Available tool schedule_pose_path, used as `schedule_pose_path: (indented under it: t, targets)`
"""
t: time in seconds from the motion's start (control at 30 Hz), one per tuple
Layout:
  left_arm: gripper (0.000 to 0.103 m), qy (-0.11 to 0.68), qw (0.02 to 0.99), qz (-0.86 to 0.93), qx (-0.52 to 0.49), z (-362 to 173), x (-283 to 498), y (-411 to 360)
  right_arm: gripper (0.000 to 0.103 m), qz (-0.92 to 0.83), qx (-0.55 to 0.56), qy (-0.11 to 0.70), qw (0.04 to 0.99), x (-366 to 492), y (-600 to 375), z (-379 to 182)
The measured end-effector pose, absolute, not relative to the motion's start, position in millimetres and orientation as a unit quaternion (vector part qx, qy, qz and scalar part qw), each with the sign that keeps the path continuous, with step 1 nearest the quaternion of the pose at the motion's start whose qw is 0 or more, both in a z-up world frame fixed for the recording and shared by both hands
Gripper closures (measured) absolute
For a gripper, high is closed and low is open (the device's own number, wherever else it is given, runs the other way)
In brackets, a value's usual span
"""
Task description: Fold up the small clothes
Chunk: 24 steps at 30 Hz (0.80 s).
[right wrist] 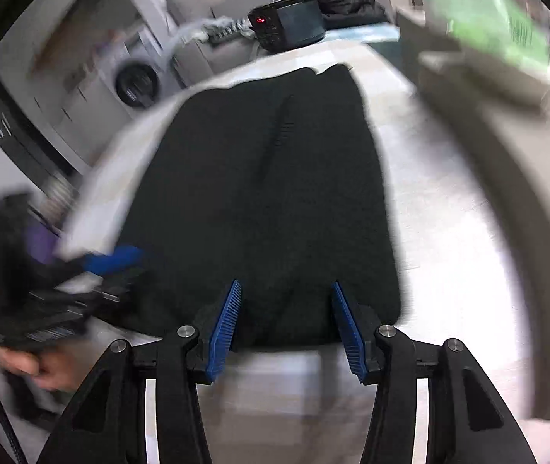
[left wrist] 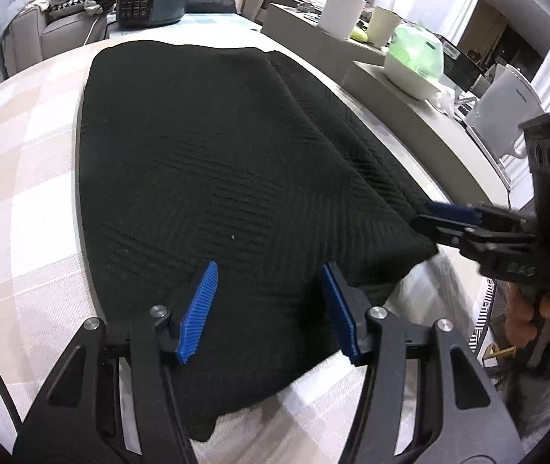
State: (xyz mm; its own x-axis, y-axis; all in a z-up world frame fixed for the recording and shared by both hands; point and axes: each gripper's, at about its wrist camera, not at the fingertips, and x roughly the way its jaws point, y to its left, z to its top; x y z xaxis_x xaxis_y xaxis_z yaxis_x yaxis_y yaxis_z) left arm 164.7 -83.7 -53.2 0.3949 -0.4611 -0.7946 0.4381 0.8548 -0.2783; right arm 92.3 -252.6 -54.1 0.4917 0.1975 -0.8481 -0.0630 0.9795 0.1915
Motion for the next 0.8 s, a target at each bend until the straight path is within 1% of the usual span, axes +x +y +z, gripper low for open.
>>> schedule_pose_path:
  t: [0.07, 0.2, 0.27, 0.37, 0.47, 0.5, 0.53, 0.57, 0.6, 0.63, 0.7, 0.8]
  targets:
    - [0.048, 0.481, 0.833, -0.273, -0.019, -53, 163, -82, 0.053, 0.061, 0.042, 0.499, 0.864, 92, -252, -51]
    - [0.044, 0.477, 0.835, -0.274, -0.017, -57, 160, -84, 0.053, 0.102, 0.138, 0.449, 0.877, 98, -262, -38]
    - [0.036, 0.467, 0.841, -0.275, 0.005, -56, 154, -92, 0.053, 0.120, 0.170, 0.438, 0.875, 108, -265, -40]
    - [0.031, 0.460, 0.840, -0.285, 0.052, -57, 144, -104, 0.053, 0.143, 0.196, 0.442, 0.863, 133, -255, -49]
    - [0.031, 0.462, 0.835, -0.295, 0.048, -56, 141, -101, 0.064, 0.160, 0.209, 0.467, 0.844, 160, -245, -64]
    - [0.031, 0.464, 0.833, -0.298, 0.038, -55, 141, -98, 0.070, 0.155, 0.203, 0.481, 0.839, 168, -241, -71]
    - [0.031, 0.467, 0.831, -0.302, 0.024, -54, 142, -93, 0.077, 0.151, 0.195, 0.490, 0.836, 174, -237, -75]
    - [0.031, 0.471, 0.828, -0.304, 0.008, -53, 143, -88, 0.090, 0.148, 0.187, 0.497, 0.834, 180, -234, -79]
    - [0.031, 0.474, 0.826, -0.305, -0.003, -52, 144, -85, 0.093, 0.151, 0.171, 0.499, 0.836, 183, -229, -79]
    - [0.031, 0.477, 0.824, -0.306, -0.017, -50, 145, -80, 0.094, 0.154, 0.153, 0.486, 0.847, 181, -225, -73]
    - [0.031, 0.478, 0.821, -0.310, -0.044, -45, 146, -70, 0.095, 0.156, 0.140, 0.459, 0.863, 179, -222, -60]
    - [0.031, 0.470, 0.827, -0.303, -0.057, -39, 146, -57, 0.094, 0.115, 0.108, 0.466, 0.871, 176, -225, -60]
